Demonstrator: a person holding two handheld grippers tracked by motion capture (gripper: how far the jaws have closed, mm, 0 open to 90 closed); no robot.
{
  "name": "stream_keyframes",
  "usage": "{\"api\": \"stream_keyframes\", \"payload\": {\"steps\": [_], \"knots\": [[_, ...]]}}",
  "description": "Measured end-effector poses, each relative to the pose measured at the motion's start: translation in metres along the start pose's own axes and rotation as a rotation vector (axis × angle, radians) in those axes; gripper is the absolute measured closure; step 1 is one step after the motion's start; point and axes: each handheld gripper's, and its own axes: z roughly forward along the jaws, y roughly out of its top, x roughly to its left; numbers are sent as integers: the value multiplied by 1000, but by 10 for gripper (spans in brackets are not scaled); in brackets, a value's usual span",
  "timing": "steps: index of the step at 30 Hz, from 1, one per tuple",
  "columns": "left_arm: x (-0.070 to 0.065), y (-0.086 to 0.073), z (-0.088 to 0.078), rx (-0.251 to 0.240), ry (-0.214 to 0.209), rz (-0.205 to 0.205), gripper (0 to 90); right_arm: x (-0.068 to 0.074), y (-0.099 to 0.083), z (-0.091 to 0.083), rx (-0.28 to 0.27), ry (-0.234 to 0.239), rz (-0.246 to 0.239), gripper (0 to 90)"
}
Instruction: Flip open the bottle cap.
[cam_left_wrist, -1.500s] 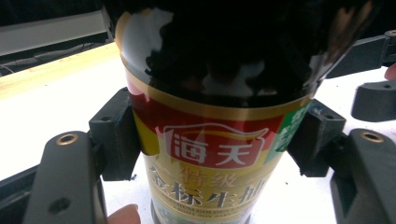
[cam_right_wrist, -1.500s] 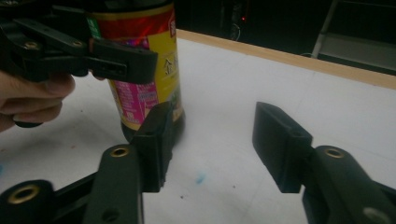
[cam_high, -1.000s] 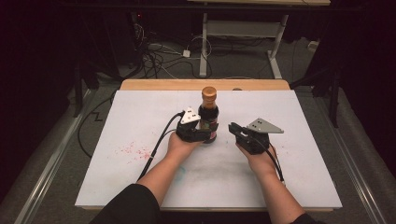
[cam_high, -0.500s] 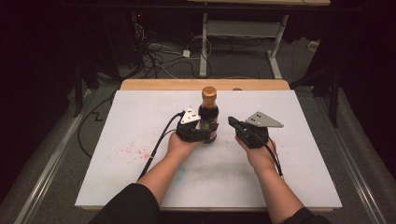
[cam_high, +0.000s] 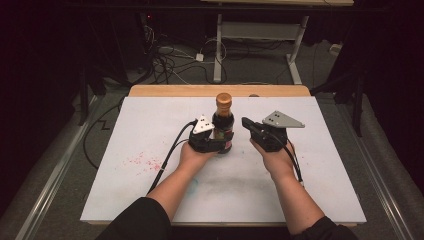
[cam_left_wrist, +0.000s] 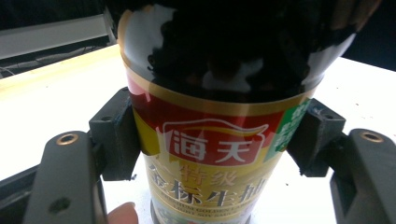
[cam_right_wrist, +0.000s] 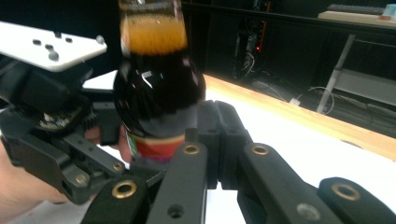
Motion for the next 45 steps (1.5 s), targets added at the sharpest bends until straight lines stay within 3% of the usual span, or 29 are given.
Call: {"api": "stream_keyframes", "payload": {"steps": [20, 27, 36, 37, 38, 40, 41, 42, 43, 45], "knots": [[0, -1, 0, -11, 0, -2, 283, 4, 33, -1, -20, 41, -19, 900], [0, -2, -1, -18, 1, -3, 284, 10, 53, 1, -3, 70, -34, 900], [-1, -2, -1, -15, 6, 1, 284, 13, 67, 2, 23, 65, -80, 900], [2, -2, -4, 27, -3, 52, 284, 13, 67, 2, 23, 65, -80, 900], [-1, -2, -1, -15, 7, 3, 284, 14, 68, 2, 28, 67, -79, 900], [-1, -2, -1, -14, 8, 4, 284, 15, 70, 3, 36, 71, -83, 900], [-1, -2, -1, -13, 8, 6, 284, 15, 71, 3, 39, 73, -87, 900], [2, -2, -4, 31, 1, 57, 285, 16, 73, 4, 51, 71, -87, 900], [-1, -2, -1, -12, 9, 8, 285, 16, 73, 4, 51, 71, -87, 900], [0, -2, -1, -11, 9, 12, 286, 16, 74, 5, 60, 72, -85, 900]]}}
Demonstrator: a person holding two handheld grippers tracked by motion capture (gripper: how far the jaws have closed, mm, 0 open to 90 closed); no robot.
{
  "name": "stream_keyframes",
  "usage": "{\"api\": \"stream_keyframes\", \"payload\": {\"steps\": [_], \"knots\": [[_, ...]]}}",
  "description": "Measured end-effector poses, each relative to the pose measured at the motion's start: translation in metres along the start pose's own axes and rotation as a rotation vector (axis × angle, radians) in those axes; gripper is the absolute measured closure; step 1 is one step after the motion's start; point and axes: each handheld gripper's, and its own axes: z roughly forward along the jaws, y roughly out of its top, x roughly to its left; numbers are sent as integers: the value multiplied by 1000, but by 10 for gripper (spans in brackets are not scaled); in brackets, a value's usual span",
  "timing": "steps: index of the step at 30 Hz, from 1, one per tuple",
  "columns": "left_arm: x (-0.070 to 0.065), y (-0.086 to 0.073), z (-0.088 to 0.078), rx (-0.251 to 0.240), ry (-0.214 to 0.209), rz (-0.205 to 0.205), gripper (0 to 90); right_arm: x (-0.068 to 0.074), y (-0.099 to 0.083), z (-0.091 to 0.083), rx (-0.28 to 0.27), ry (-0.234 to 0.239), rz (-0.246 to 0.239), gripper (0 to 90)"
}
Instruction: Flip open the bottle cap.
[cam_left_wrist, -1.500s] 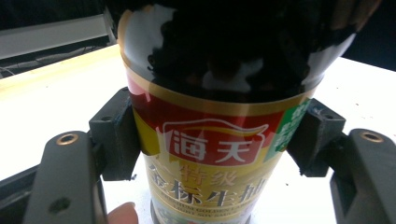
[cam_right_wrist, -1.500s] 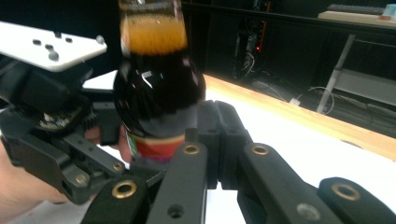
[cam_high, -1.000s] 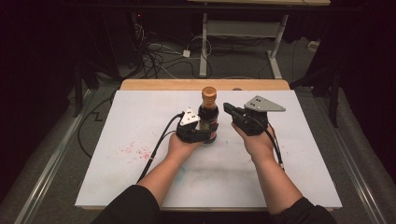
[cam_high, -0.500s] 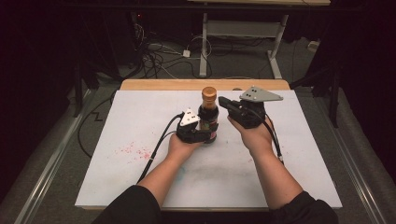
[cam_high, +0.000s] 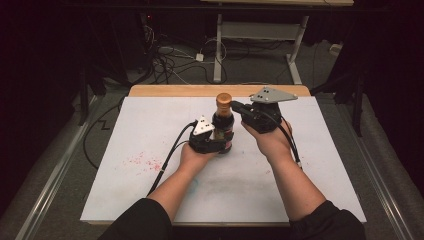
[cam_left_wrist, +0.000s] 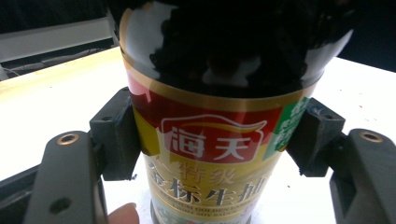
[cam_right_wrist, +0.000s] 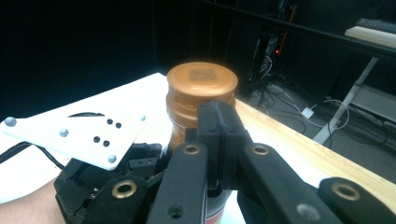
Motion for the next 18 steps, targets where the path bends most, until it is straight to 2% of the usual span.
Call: {"api": "stream_keyframes", "payload": {"steps": [4, 5, 6, 7, 8, 13, 18], "knots": [[-1, -1, 0, -1, 1, 10, 290, -2, 1, 0, 9, 8, 0, 900], [2, 0, -3, 40, -6, 61, 293, -2, 2, -1, 16, 9, -3, 900], [2, 0, -3, 44, -3, 65, 293, -2, 2, -1, 16, 9, -3, 900], [2, 0, -2, 42, -1, 62, 295, -2, 3, -1, 25, 7, -4, 900], [-1, -1, 1, -1, 8, 13, 295, -2, 3, -1, 25, 7, -4, 900], [-1, -1, 1, -3, 13, 9, 299, 0, 8, 1, 50, -8, -12, 900], [-2, -1, 2, -6, 20, 16, 301, 1, 9, 1, 51, -19, -13, 900]]}}
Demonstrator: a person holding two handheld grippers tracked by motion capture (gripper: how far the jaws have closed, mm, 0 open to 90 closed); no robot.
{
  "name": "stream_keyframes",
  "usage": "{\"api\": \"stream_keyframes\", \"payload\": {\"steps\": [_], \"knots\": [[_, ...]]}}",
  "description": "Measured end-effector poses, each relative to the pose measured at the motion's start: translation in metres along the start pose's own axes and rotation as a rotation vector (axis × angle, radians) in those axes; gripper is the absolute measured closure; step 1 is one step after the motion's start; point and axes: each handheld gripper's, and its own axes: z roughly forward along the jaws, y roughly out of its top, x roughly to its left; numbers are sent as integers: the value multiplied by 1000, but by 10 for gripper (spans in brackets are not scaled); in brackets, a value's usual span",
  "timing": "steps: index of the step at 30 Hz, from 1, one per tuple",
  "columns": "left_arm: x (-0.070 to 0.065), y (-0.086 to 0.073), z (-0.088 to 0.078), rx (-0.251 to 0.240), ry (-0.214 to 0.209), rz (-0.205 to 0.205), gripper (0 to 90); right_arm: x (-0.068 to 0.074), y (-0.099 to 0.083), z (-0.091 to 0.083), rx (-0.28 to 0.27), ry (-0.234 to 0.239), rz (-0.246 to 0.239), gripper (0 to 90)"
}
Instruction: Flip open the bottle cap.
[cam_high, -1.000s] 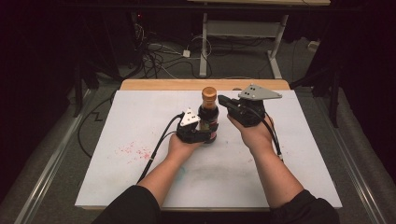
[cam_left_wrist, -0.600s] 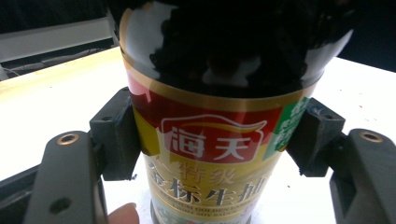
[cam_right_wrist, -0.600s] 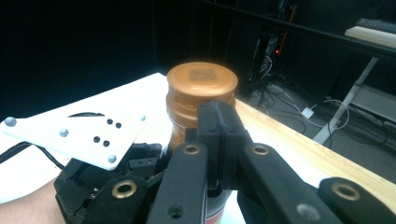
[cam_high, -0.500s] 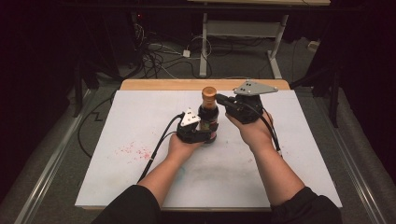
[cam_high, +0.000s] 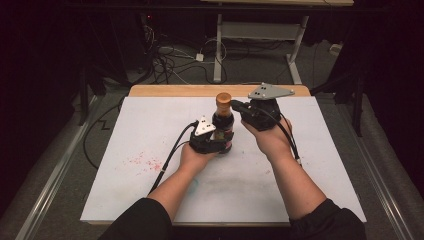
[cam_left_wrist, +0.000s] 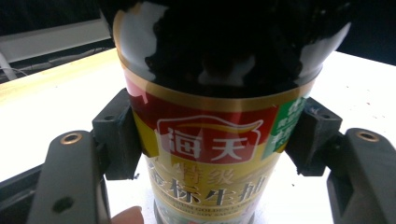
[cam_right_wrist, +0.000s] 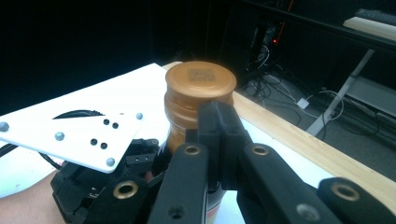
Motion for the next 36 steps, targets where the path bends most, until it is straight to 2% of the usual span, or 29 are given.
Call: {"api": "stream_keyframes", "payload": {"steps": [1, 2, 3, 4, 5, 6, 7, 8, 9, 10, 11, 15, 18, 22, 29, 36], "knots": [[0, 0, 0, 2, -1, 4, 301, 0, 0, 0, 0, 0, 0, 900], [0, -1, -1, 17, 11, 34, 301, 0, 0, -1, -30, 3, 7, 900], [-1, -2, -1, 23, 13, 47, 301, -2, 3, -6, -79, 21, 30, 900], [-2, -3, -1, 34, 3, 77, 300, -1, 9, -11, -118, 27, 44, 900], [-2, -3, -3, 69, -3, 137, 299, 3, 18, -16, -136, 35, 25, 900], [-2, -3, -3, 93, 3, 171, 298, 9, 27, -20, -162, 31, -8, 900], [-3, -2, -3, 101, 8, 171, 297, 16, 34, -23, -177, 27, -42, 900], [-3, -2, -2, 85, 11, 138, 296, 21, 40, -26, -189, 30, -59, 900], [-2, -1, -1, 59, 14, 89, 295, 23, 44, -28, -197, 34, -65, 900], [0, 0, -2, 57, 12, 66, 294, 23, 45, -29, -202, 34, -61, 900], [-1, 1, 0, 17, 0, 3, 294, 22, 45, -29, -200, 32, -63, 900], [-3, -1, 0, 12, -7, 22, 292, 11, 33, -26, -167, 17, -25, 900], [0, 0, 0, 12, -8, 5, 290, 2, 20, -23, -134, 7, 4, 900], [0, -1, 0, 5, -10, 6, 289, -8, 2, -17, -79, -1, 22, 900], [0, -1, -1, 1, -13, 6, 288, -7, -9, -10, -30, 10, 21, 900], [0, -2, -1, -3, -14, 7, 289, -2, -9, -6, -23, 19, 14, 900]]}}
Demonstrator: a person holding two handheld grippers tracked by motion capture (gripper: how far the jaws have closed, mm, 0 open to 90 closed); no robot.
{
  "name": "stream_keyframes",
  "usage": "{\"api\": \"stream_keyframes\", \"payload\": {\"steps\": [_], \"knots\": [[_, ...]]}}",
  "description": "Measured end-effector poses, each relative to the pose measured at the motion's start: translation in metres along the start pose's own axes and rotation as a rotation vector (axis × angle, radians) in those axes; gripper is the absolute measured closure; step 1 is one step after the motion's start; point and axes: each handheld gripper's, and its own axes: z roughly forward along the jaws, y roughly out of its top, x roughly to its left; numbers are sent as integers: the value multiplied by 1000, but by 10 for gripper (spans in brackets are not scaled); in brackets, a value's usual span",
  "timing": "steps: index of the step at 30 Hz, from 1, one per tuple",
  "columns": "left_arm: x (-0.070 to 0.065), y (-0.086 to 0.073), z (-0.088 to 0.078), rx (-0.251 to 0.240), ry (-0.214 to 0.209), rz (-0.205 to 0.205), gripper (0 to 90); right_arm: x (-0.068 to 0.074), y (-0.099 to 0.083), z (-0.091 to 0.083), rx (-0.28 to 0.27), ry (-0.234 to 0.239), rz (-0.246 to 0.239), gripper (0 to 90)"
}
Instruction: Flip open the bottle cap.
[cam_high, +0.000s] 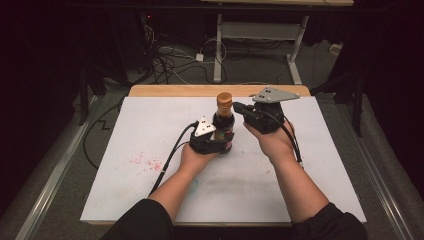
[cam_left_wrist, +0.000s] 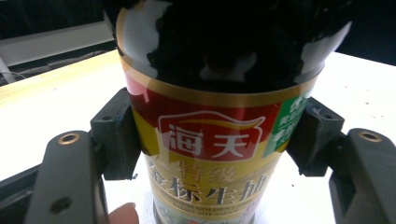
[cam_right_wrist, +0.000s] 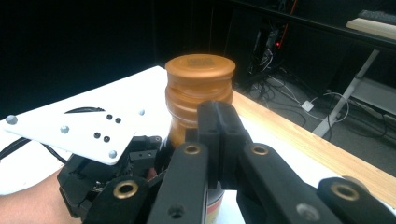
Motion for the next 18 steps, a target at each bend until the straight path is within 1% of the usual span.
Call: {"api": "stream_keyframes", "payload": {"steps": [9, 15, 18], "knots": [[0, 0, 0, -8, 2, -7, 289, 2, 1, 4, 7, 3, -3, 900], [0, 0, 0, -7, 2, -6, 289, 3, 3, 4, 2, 3, -4, 900], [0, -1, 0, -6, 1, -3, 289, 3, 3, 4, -8, 5, 5, 900]]}}
